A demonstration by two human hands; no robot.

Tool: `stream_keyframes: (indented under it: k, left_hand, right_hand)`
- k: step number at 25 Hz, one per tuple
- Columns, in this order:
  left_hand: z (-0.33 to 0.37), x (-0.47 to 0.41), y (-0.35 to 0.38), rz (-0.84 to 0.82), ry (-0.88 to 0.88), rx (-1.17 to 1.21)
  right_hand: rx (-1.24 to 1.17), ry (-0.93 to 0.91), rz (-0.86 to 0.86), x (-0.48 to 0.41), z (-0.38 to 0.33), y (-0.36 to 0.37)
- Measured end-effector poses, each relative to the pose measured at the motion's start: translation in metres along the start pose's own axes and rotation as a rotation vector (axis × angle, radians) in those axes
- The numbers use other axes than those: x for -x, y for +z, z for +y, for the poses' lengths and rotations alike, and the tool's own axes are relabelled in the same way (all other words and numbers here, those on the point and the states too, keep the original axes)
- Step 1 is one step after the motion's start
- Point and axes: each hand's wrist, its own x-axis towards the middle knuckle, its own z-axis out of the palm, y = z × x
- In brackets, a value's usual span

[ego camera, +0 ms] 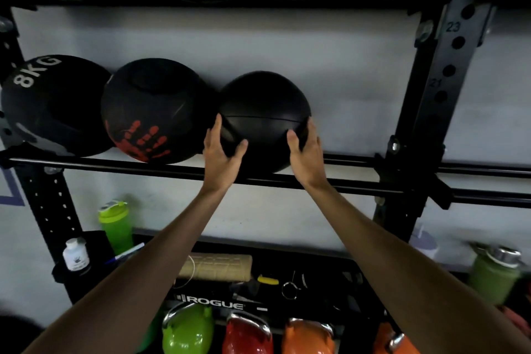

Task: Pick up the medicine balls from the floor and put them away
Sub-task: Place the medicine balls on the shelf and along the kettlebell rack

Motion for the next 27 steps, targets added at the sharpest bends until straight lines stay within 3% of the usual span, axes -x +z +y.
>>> stream_keyframes:
  k: [4,9,17,21,27]
  left_hand:
    - [0.038,0.035,0.016,0.163,-0.005,-0.099]
    - [0.088,0.103,0.078,0.033,0.114,-0.212]
    - [0.143,0.288,0.237,-0.589,0.215,-0.445]
    - [0.129,0.397,0.310,-1.025,0.348,-0.607]
    - [0.073,0.532,0.382,-1.545,0.228,-0.742]
  right_hand:
    - [0.082,0.023,-0.050,0.029,-0.005,-0.036]
    - [0.277,0.002,-0.092,0.075,0.004,-0.129]
    - [0.646,0.204,-0.211,0.208,0.076,-0.330]
    - [0.770,0.399,-0.221,0.309,0.135,-0.422]
    - [0.745,0.771,-0.242,0.431,0.207,-0.488]
